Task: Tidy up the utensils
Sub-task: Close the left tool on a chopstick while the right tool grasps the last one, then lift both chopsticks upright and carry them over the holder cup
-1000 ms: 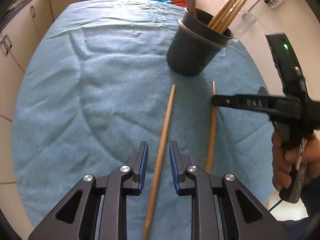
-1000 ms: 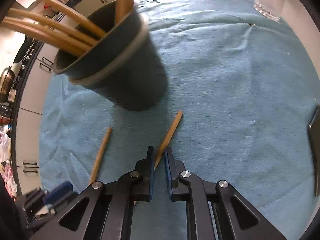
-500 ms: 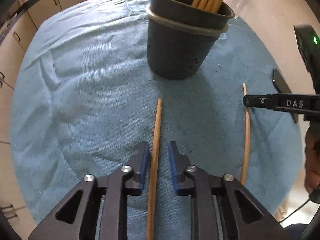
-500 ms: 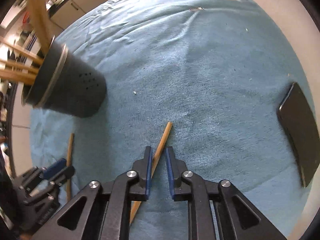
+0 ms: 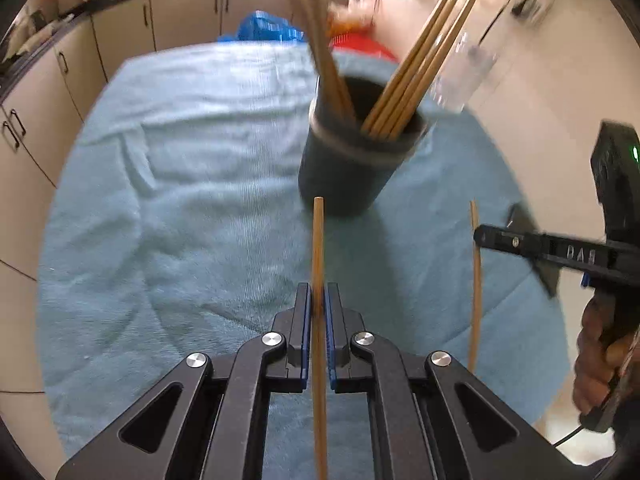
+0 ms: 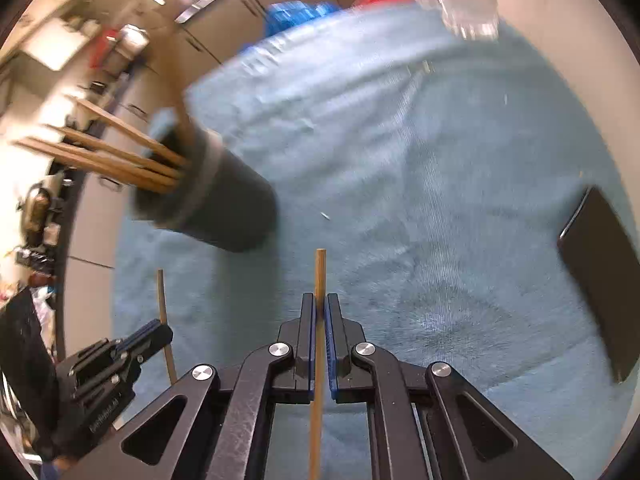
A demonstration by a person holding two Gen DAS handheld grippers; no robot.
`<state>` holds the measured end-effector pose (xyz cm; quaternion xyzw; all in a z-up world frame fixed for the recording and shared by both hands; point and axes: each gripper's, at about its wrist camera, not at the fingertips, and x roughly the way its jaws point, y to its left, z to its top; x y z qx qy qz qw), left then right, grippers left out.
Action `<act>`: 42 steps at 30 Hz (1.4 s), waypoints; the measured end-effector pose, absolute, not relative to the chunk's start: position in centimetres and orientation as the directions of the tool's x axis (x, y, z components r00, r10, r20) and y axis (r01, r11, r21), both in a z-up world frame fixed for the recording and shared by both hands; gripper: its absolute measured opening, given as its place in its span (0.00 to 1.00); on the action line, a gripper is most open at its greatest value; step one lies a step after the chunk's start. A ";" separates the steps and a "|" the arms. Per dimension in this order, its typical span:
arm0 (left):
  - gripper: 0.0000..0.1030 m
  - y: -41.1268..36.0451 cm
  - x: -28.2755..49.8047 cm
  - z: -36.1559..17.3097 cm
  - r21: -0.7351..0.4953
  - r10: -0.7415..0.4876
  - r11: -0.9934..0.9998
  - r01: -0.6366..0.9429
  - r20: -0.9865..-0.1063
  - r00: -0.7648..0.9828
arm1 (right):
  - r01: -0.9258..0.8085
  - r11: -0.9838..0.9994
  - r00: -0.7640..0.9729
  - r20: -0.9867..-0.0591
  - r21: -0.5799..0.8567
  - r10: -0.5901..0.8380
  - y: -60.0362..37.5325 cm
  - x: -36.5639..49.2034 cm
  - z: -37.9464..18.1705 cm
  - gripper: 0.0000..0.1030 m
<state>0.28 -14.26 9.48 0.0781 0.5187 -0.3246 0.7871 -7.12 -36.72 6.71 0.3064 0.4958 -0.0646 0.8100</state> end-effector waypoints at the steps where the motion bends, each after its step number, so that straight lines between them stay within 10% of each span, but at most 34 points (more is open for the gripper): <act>1: 0.06 -13.8 -0.1 10.6 -0.217 -0.444 0.779 0.588 -0.853 0.274 | 0.380 0.811 0.538 -0.820 0.444 0.196 -36.4 -7.8 8.0 0.04; 14: 0.06 -13.3 -3.5 16.0 -0.185 -0.466 0.806 0.562 -0.784 0.411 | 0.279 0.835 0.581 -0.776 0.474 0.246 -36.2 -10.1 10.7 0.01; 18: 0.06 -13.0 -3.8 16.1 -0.181 -0.460 0.816 0.550 -0.779 0.426 | 0.367 0.800 0.475 -0.835 0.474 0.277 -38.3 -8.6 6.6 0.34; 21: 0.06 -12.5 -4.2 16.2 -0.170 -0.451 0.821 0.544 -0.777 0.439 | 0.407 0.796 0.425 -0.864 0.449 0.270 -38.9 -7.0 4.1 0.35; 29: 0.06 -11.2 -4.4 16.5 -0.165 -0.441 0.834 0.527 -0.772 0.457 | 0.400 0.845 0.315 -0.919 0.354 0.236 -36.9 -3.6 1.2 0.32; 33: 0.06 -10.9 -4.3 16.6 -0.164 -0.441 0.835 0.525 -0.770 0.461 | 0.362 0.894 0.286 -0.944 0.264 0.163 -35.0 -3.0 0.7 0.08; 42: 0.06 -10.6 -4.3 17.2 -0.165 -0.452 0.831 0.531 -0.756 0.473 | 0.327 0.859 0.442 -0.867 0.394 0.229 -35.5 -5.5 4.3 0.06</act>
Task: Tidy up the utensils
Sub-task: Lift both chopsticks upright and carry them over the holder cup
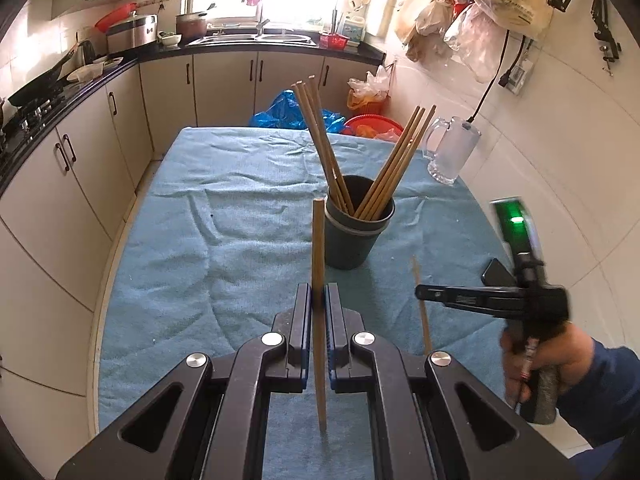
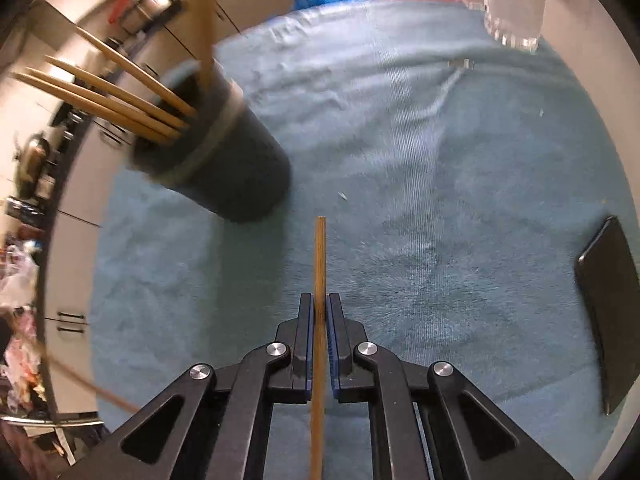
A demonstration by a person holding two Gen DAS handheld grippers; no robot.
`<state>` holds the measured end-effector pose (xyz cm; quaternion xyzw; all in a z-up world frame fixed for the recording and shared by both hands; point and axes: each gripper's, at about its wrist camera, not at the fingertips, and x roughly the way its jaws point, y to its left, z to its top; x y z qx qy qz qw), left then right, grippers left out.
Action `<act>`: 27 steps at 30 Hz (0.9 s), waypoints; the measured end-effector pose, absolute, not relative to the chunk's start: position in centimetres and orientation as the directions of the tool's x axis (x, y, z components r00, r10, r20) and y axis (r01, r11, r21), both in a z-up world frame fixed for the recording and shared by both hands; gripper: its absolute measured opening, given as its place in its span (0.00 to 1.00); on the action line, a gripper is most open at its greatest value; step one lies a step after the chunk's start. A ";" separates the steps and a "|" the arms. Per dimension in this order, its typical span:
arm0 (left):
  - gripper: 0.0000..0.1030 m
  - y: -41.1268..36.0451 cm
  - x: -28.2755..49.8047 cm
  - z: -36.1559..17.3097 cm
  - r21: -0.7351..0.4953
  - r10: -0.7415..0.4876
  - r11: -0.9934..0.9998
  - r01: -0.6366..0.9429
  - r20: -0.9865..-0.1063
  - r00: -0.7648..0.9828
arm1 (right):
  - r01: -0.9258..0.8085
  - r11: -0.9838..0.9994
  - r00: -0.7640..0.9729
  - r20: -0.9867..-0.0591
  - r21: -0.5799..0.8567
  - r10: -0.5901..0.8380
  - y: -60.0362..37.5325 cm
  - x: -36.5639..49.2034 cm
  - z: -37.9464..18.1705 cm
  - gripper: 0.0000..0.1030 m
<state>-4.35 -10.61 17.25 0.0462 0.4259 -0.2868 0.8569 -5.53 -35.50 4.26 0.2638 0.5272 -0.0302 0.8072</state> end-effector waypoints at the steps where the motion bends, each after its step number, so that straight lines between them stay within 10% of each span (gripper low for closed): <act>1: 0.06 -10.7 -4.4 17.4 -0.165 -0.455 0.830 0.533 -0.753 0.475 | 0.319 0.851 0.473 -0.848 0.417 0.238 -35.7 -6.2 5.1 0.06; 27: 0.06 -11.8 -4.2 22.7 -0.147 -0.498 0.814 0.562 -0.676 0.543 | 0.213 0.880 0.825 -0.561 0.425 0.072 -37.5 -12.9 21.0 0.06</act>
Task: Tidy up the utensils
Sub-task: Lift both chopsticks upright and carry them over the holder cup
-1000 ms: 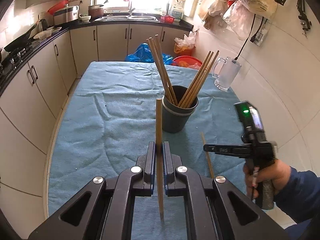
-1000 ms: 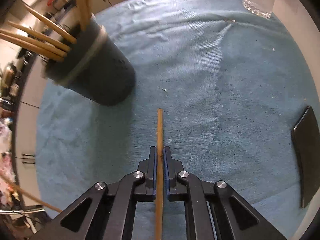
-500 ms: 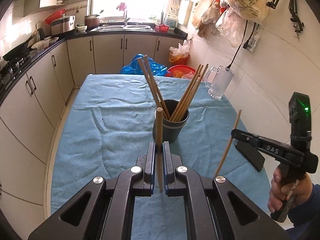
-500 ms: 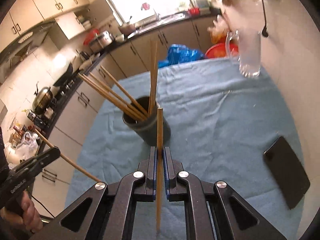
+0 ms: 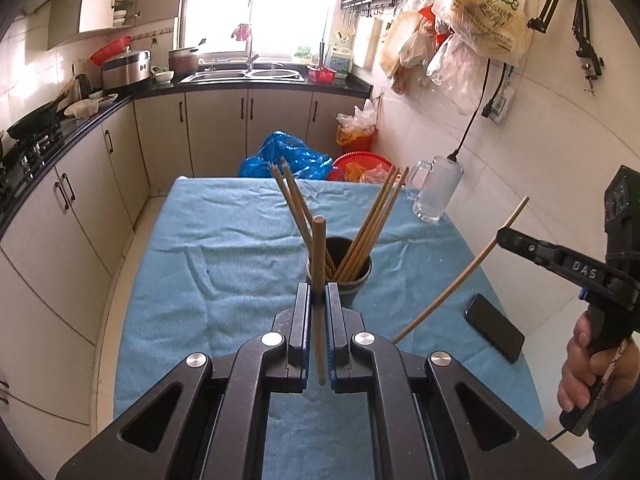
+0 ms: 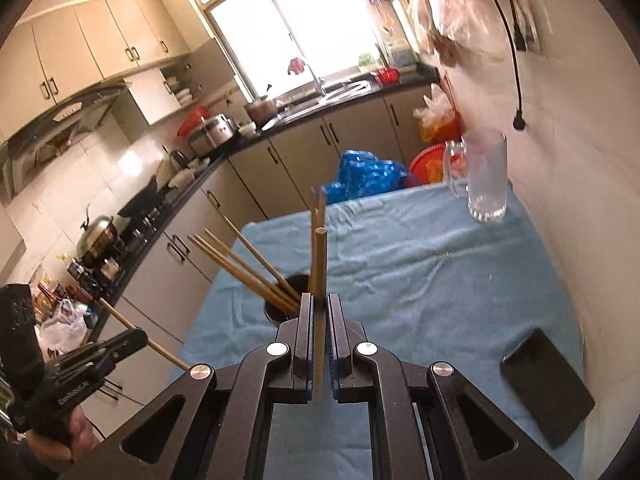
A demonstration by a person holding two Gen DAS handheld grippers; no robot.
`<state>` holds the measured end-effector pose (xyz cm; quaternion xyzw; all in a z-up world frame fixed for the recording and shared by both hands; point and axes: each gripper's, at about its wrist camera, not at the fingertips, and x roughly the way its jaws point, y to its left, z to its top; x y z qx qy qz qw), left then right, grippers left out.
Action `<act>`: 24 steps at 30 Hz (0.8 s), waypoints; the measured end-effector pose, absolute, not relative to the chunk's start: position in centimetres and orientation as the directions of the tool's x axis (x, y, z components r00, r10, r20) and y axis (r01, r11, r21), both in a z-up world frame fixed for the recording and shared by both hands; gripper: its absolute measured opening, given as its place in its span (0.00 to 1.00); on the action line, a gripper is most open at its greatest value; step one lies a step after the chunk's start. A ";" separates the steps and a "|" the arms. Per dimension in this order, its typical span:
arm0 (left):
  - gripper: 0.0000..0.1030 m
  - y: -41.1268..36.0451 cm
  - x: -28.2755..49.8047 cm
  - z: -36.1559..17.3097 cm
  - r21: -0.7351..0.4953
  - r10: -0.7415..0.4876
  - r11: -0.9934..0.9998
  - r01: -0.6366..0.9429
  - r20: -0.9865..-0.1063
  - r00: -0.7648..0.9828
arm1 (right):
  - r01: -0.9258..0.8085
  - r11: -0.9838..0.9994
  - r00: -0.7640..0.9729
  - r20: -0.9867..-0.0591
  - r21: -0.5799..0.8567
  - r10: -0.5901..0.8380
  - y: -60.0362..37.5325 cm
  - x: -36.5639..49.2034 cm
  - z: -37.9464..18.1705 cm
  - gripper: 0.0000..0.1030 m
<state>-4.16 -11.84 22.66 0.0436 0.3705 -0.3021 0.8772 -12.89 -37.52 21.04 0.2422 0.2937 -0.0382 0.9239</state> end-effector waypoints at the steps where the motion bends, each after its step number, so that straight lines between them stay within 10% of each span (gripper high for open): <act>1: 0.06 -11.8 -4.0 22.9 -0.150 -0.501 0.813 0.562 -0.674 0.544 | 0.206 0.879 0.831 -0.551 0.431 0.075 -37.7 -12.9 21.7 0.06; 24: 0.06 -17.3 3.4 29.3 -0.170 -0.575 0.776 0.608 -0.587 0.570 | 0.201 0.880 0.886 -0.464 0.429 0.024 -38.6 -7.6 27.3 0.06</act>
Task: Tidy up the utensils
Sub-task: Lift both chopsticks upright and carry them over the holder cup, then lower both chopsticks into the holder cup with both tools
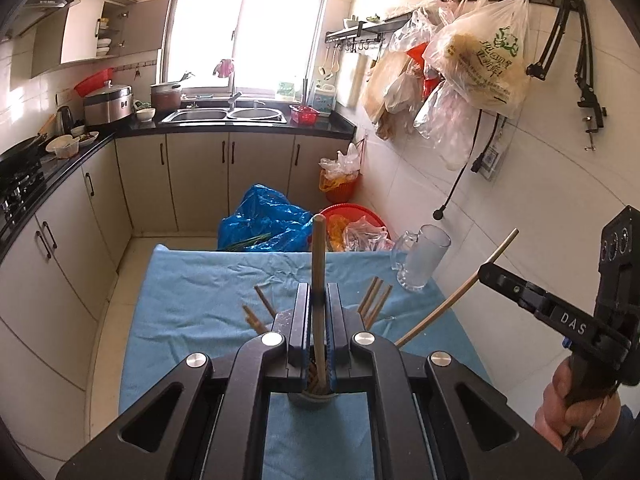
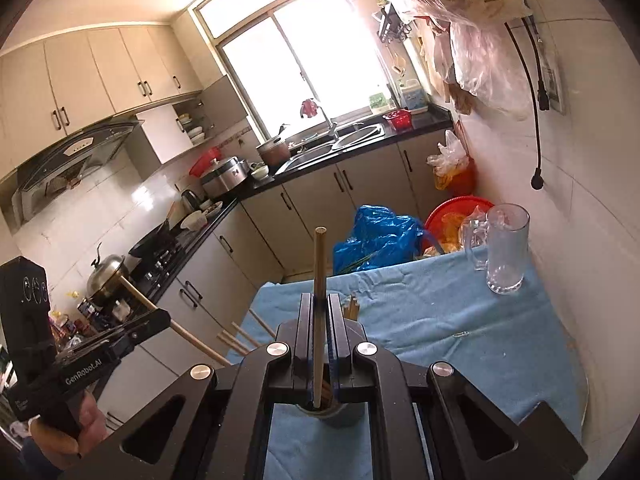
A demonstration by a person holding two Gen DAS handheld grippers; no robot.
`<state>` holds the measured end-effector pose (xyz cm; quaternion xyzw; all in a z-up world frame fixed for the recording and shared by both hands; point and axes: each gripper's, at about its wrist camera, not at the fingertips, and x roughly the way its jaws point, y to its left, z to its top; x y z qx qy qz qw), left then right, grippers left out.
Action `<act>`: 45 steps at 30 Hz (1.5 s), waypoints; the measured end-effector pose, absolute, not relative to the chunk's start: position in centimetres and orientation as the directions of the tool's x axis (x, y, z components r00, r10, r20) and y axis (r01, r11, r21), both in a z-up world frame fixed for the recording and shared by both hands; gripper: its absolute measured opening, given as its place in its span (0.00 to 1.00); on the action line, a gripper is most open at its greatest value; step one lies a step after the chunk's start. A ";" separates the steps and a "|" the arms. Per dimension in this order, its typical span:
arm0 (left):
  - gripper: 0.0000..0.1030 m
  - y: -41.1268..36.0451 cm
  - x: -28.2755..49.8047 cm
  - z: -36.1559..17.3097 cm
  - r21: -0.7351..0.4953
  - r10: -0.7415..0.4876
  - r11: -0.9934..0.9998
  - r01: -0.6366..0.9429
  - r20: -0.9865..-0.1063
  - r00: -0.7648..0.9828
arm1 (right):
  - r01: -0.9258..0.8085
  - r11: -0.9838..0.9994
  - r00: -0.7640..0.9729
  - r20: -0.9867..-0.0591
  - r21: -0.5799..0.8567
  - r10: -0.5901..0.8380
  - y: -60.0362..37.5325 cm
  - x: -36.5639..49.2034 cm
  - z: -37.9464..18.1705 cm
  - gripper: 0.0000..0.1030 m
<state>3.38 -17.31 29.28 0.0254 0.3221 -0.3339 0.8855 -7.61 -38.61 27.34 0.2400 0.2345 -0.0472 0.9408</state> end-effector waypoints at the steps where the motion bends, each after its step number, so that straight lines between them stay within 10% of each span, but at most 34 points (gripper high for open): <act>1: 0.06 -17.6 3.8 29.0 -0.176 -0.578 0.773 0.609 -0.593 0.561 | 0.208 0.882 0.882 -0.471 0.423 0.018 -38.6 -7.1 27.1 0.06; 45: 0.07 -19.5 6.4 18.3 -0.084 -0.479 0.796 0.599 -0.693 0.539 | 0.273 0.898 0.747 -0.664 0.345 0.028 -37.0 -0.5 16.2 0.06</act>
